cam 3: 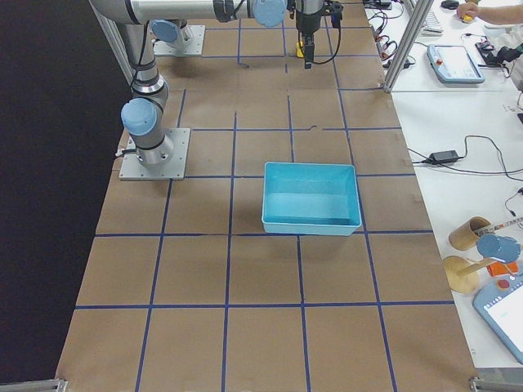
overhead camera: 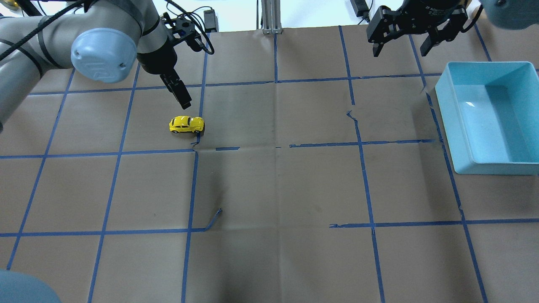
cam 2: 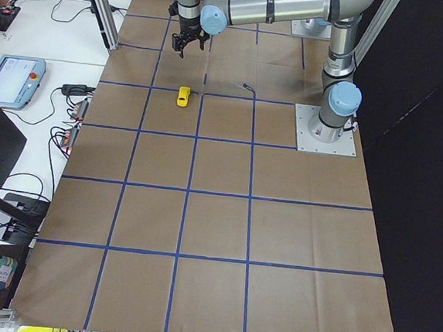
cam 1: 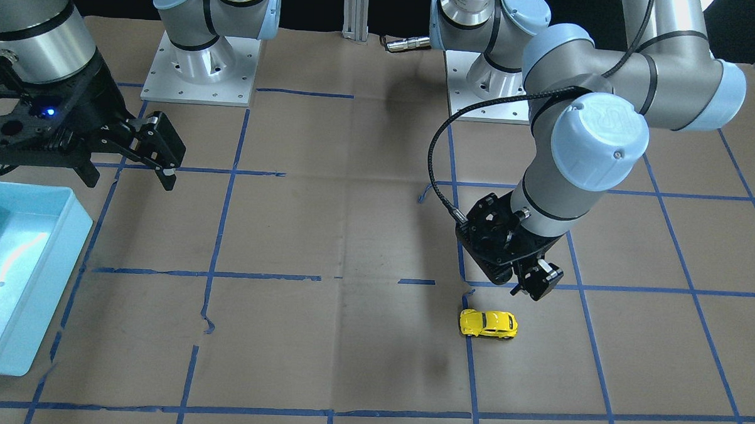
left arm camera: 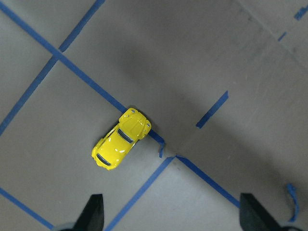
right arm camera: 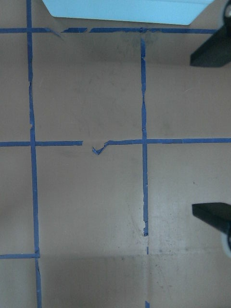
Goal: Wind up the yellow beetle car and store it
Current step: 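Lower the left gripper down over the yellow beetle car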
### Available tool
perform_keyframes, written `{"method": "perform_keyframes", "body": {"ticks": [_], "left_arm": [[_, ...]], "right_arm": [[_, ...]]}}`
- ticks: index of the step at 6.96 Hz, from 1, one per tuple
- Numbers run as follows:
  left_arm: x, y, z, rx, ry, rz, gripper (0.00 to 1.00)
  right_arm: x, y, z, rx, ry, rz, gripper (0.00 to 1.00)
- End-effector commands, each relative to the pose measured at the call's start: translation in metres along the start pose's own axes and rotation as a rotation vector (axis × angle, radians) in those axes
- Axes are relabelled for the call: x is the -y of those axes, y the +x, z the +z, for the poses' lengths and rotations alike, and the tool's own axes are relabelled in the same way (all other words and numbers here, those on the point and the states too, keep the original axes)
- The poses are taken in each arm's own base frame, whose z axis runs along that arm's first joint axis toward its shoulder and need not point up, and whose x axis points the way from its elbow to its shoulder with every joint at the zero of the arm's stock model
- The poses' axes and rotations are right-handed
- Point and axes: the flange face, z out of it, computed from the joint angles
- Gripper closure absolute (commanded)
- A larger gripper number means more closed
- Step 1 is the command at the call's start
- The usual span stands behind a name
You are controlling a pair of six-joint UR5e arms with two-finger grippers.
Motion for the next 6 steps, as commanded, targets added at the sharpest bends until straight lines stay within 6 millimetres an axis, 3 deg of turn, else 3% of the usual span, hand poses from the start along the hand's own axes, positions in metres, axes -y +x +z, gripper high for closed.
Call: {"method": "perform_keyframes", "body": {"ticks": [1,4,6], "left_arm": [[0.006,-0.023,0.05,-0.03,-0.013,0.329,0.01],[0.003,-0.057,0.106,-0.017,-0.007,0.581,0.01],[0.001,-0.054,0.122,-0.048,-0.017,0.576,0.01]], "right_arm": [[0.009,0.001,0.012,0.0,-0.019,0.002,0.0],[0.007,0.0,0.017,0.001,-0.027,0.003,0.0],[0.01,0.001,0.02,0.001,-0.03,0.004,0.0]]}}
